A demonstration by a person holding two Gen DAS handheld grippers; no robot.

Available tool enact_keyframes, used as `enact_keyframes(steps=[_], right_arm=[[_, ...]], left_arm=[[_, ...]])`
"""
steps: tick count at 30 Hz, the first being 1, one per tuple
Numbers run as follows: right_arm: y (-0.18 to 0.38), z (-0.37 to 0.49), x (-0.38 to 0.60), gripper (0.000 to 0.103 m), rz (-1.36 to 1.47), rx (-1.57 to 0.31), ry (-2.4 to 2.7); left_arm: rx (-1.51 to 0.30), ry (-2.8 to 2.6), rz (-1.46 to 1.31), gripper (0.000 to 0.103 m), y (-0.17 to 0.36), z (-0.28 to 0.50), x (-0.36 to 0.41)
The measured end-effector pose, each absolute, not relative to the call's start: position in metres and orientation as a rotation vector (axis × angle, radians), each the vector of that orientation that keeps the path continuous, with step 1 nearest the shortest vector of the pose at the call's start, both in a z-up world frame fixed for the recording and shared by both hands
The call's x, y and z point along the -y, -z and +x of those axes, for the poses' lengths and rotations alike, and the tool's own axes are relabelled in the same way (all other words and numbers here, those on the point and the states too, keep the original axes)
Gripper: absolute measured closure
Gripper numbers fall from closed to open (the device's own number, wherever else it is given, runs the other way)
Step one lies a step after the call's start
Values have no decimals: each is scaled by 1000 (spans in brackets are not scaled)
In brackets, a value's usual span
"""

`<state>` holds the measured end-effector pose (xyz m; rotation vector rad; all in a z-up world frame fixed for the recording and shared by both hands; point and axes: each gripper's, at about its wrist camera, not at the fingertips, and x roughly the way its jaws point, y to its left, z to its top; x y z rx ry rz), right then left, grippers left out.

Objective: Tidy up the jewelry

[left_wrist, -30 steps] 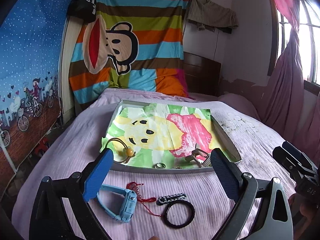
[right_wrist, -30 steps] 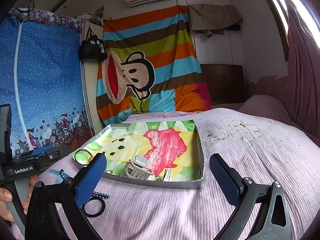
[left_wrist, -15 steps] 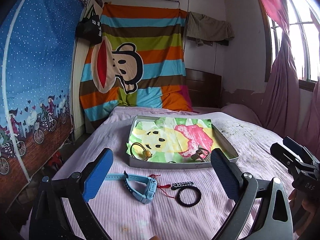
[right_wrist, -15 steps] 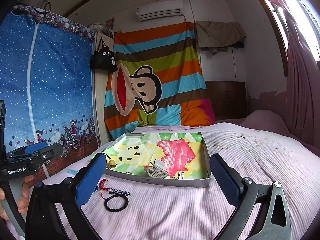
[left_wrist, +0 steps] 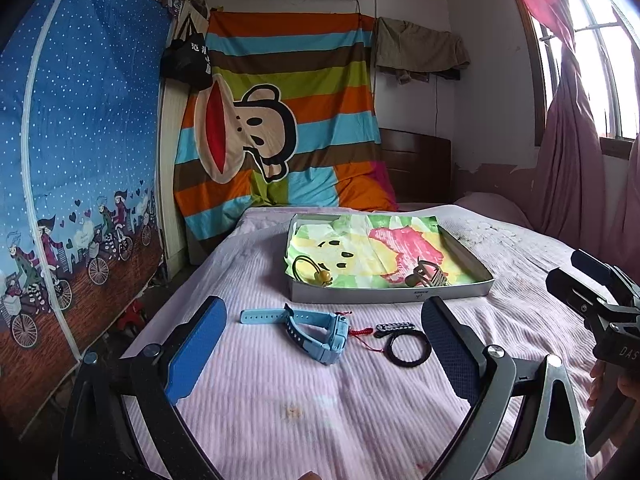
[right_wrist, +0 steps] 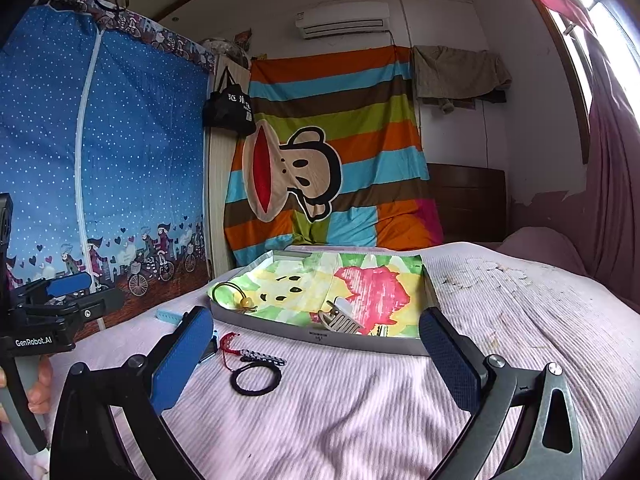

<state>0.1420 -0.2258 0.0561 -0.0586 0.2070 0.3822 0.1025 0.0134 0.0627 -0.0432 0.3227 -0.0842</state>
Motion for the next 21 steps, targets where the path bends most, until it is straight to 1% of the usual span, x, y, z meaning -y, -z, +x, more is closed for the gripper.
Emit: enact_keyframes(steps=[6,20,21], right_arm=[[-39,150,213,0,-102,-261,-407],[2,196,191,0,-145,-488,-444],[4,200,191,1,-141,-501,-448]], left_arm=[[-372,78,-18,7,-48,110,-22],[-627,132,-79,7,-12,173,-33],[-638,136,-84,7,-10,178,-33]])
